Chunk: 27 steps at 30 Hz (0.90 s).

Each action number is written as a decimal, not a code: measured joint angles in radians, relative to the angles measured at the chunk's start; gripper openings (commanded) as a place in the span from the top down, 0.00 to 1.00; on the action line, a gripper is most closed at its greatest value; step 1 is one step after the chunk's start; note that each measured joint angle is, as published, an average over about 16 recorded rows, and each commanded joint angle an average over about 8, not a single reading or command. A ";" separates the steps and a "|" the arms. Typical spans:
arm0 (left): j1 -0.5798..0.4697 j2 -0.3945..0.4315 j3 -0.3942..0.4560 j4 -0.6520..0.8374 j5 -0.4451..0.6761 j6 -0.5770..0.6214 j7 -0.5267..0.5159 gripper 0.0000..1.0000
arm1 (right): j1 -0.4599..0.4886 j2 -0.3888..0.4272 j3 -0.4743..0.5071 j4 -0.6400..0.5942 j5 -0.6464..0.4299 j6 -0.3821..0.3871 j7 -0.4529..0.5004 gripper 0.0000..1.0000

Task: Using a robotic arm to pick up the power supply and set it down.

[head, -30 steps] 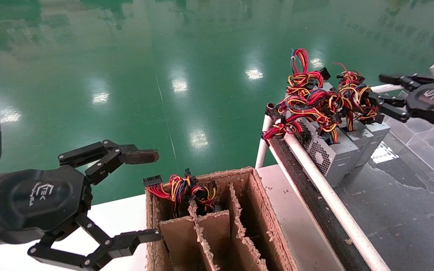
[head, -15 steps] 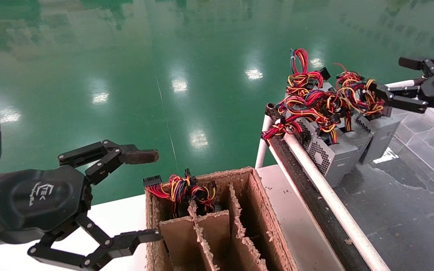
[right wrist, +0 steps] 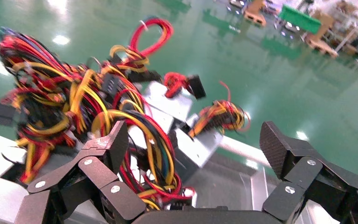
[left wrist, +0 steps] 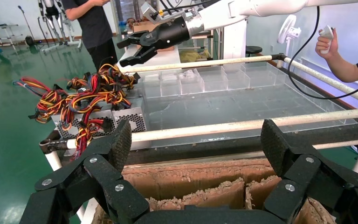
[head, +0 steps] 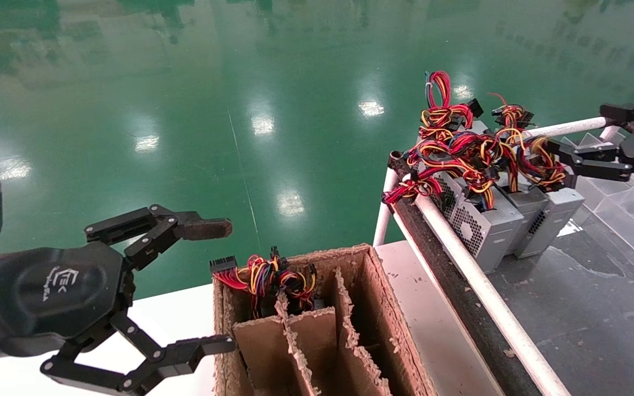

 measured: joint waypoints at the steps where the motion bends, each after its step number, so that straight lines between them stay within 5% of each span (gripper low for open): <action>1: 0.000 0.000 0.000 0.000 0.000 0.000 0.000 0.00 | 0.001 0.003 -0.001 0.000 -0.002 0.000 0.003 0.00; 16: 0.000 0.000 0.000 0.000 0.000 0.000 0.000 0.00 | 0.012 0.075 0.068 0.001 0.109 -0.169 0.110 0.00; 27: 0.000 0.000 0.000 0.000 0.000 0.000 0.000 0.00 | -0.074 0.100 0.086 0.166 0.211 -0.231 0.209 0.00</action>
